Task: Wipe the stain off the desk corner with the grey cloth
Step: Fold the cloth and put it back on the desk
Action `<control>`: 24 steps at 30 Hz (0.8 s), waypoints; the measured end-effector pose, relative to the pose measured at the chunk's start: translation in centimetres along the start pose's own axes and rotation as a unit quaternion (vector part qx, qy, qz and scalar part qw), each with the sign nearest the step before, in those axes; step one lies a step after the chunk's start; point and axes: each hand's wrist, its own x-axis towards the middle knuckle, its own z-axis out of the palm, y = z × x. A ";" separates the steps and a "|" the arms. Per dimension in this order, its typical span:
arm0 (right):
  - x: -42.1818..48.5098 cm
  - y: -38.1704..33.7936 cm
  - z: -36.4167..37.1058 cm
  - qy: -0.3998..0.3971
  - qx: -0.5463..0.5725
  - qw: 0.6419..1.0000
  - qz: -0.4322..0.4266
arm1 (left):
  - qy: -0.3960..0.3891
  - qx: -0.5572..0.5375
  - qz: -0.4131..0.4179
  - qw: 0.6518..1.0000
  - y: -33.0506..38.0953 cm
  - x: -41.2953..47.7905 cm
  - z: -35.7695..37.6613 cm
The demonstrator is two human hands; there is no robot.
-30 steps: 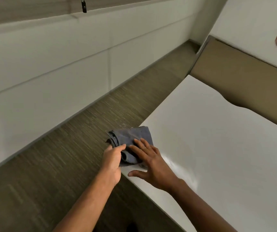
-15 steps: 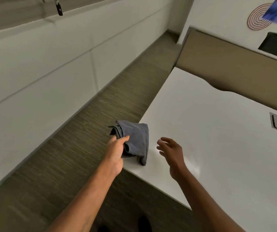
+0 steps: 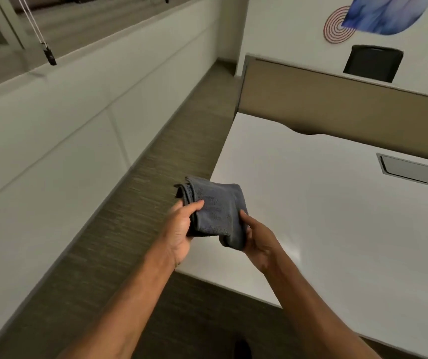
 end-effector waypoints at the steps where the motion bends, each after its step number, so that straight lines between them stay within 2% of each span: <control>1: 0.0 -0.4 -0.3 0.002 -0.006 1.000 -0.018 | 0.003 0.024 0.009 1.000 0.2 0.1 0.3; 6: 0.1 -3.5 -1.8 0.059 -0.102 0.989 -0.093 | 0.011 0.135 0.040 0.990 1.0 1.3 2.4; 11: 1.2 -6.7 -3.5 0.089 -0.123 0.977 -0.151 | 0.024 0.181 0.033 0.983 0.6 3.7 4.9; 24: 7.5 -15.5 -8.9 0.056 -0.107 0.975 -0.186 | 0.031 0.228 0.009 0.973 -0.4 12.3 12.8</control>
